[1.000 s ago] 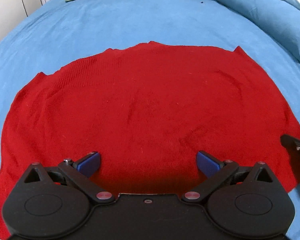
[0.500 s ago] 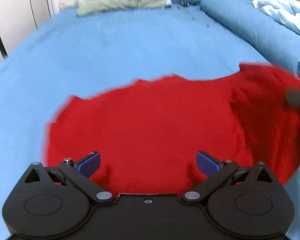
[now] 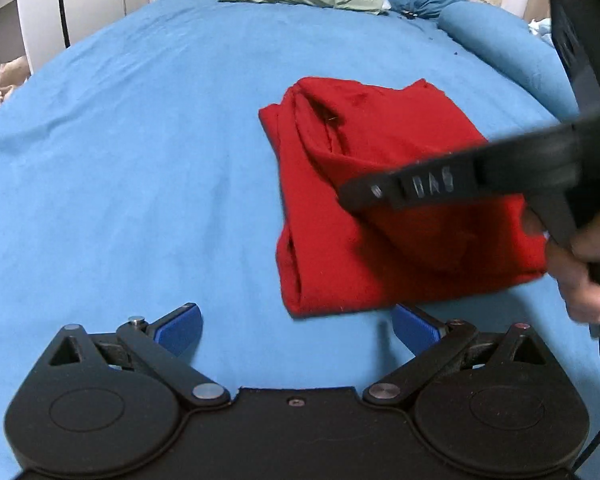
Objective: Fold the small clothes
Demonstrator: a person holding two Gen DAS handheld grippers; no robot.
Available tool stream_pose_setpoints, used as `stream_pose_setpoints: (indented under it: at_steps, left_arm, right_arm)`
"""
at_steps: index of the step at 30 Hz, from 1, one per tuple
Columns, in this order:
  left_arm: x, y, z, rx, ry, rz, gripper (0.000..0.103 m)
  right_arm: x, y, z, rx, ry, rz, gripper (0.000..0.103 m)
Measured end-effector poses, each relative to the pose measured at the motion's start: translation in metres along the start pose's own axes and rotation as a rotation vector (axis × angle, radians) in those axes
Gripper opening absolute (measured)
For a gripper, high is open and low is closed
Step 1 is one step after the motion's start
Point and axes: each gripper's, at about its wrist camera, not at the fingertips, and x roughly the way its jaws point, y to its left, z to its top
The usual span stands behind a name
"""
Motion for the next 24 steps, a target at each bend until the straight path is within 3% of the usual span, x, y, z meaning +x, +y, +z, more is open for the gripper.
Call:
stream_pose_setpoints:
  at_steps: [1, 2, 3, 5, 9, 14, 18, 24]
  left_arm:
    - [-0.003, -0.003, -0.001, 0.006, -0.012, -0.008, 0.103]
    - [-0.005, -0.005, -0.001, 0.011, -0.024, -0.019, 0.103]
    - [-0.007, -0.008, -0.002, 0.013, -0.033, -0.030, 0.103]
    - [-0.015, -0.012, 0.001, 0.006, -0.057, -0.054, 0.103]
    - [-0.033, -0.021, 0.004, -0.021, -0.132, -0.106, 0.103]
    - [-0.033, -0.034, 0.018, -0.050, -0.179, -0.139, 0.092]
    - [-0.016, -0.041, 0.026, -0.085, -0.139, -0.162, 0.086]
    - [0.005, -0.039, 0.034, -0.247, -0.147, -0.131, 0.081]
  right_arm:
    - [-0.004, -0.001, 0.003, -0.002, -0.004, 0.018, 0.045]
    - [-0.012, -0.002, 0.005, -0.011, -0.016, 0.034, 0.063]
    - [-0.023, -0.003, 0.006, -0.028, -0.043, 0.031, 0.072]
    - [-0.047, -0.010, 0.012, -0.064, -0.107, 0.016, 0.073]
    - [-0.106, -0.031, -0.004, -0.067, -0.213, -0.089, 0.089]
    - [-0.131, -0.061, -0.064, -0.055, -0.229, -0.238, 0.089]
    - [-0.125, -0.078, -0.103, 0.050, -0.212, -0.245, 0.089]
    - [-0.111, -0.087, -0.136, 0.138, -0.202, -0.242, 0.089]
